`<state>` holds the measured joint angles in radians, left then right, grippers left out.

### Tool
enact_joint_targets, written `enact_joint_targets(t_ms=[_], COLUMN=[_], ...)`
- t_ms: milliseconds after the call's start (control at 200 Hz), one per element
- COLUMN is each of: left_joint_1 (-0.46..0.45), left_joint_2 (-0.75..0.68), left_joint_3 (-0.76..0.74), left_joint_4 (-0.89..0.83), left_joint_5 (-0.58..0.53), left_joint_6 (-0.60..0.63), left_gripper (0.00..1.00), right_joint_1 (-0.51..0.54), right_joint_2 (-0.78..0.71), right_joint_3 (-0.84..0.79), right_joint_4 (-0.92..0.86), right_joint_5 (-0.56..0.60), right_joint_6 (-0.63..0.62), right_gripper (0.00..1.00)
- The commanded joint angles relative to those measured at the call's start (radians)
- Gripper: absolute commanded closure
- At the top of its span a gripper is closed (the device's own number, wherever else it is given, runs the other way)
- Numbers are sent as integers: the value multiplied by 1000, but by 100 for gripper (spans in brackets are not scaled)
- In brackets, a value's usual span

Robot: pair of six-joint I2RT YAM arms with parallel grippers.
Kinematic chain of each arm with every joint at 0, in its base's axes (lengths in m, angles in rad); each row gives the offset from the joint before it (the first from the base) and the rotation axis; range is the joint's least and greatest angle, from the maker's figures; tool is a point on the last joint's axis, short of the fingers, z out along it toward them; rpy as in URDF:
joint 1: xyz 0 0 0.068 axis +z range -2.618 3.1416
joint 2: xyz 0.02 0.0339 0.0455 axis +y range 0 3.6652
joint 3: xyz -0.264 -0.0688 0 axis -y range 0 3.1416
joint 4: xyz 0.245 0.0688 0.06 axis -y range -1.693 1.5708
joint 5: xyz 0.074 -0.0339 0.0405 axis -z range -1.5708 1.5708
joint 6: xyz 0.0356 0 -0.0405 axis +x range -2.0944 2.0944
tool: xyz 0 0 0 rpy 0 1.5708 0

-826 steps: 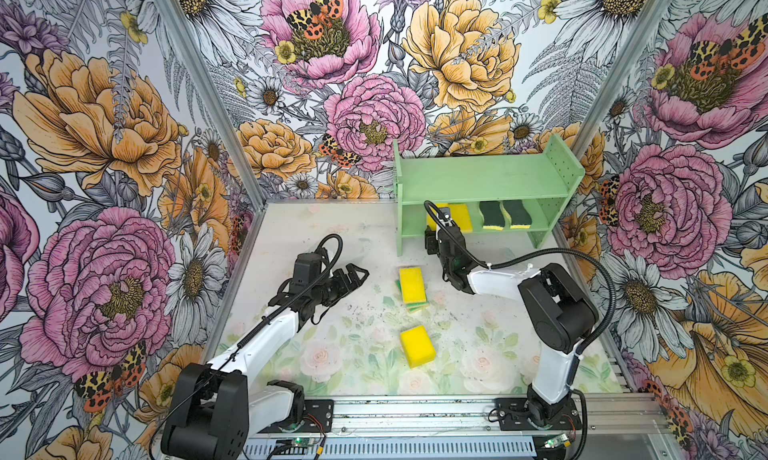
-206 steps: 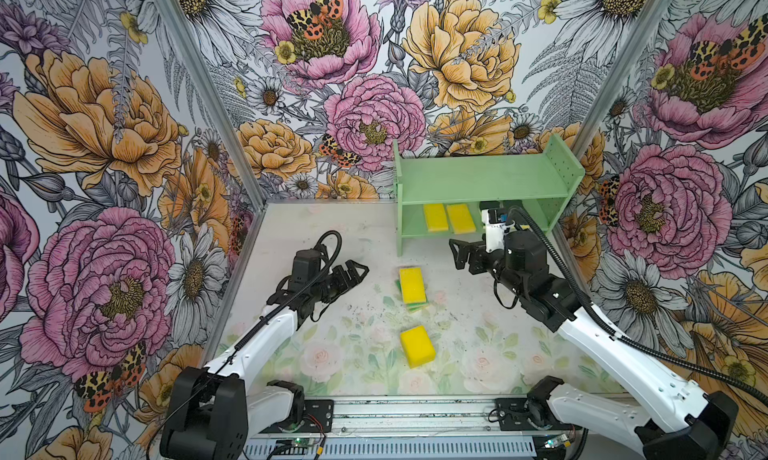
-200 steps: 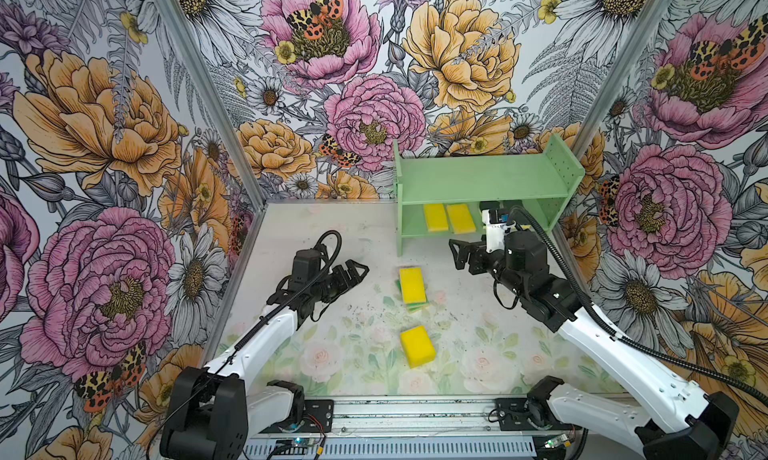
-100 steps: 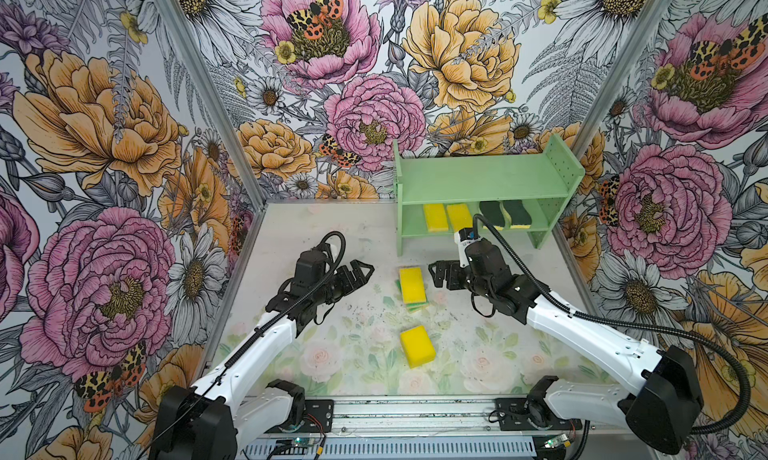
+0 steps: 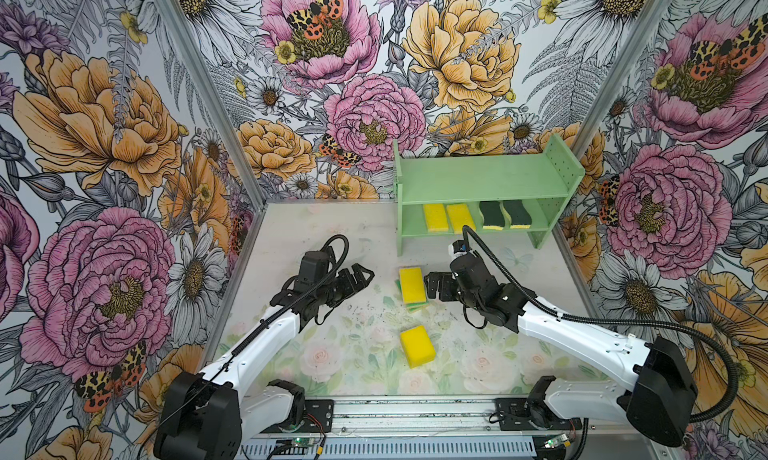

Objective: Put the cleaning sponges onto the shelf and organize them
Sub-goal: 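Move the right gripper over the yellow-green sponge stack on the table, then lower the right gripper and close it on the top yellow sponge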

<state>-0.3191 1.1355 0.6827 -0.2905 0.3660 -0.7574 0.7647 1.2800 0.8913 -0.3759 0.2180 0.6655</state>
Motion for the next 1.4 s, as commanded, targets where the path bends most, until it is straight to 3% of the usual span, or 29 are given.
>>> enact_joint_targets(t_ms=[0,395,1396], left_joint_1=[-9,-11,-3], left_joint_2=[-31,-111,1], left_joint_3=[-24,-117,-123], left_joint_4=[29,88,183], left_joint_5=[-31,-108,-34], left_joint_6=[-17,-51,-19], left_gripper=[1,1,1], right_joint_1=[19,98,177], right_joint_2=[61,196,446], right_joint_3=[50,89,227], right_joint_4=[2,5,5], right_joint_5=[38,118,223], right_joint_6=[4,60,66], right_gripper=[0,0,5])
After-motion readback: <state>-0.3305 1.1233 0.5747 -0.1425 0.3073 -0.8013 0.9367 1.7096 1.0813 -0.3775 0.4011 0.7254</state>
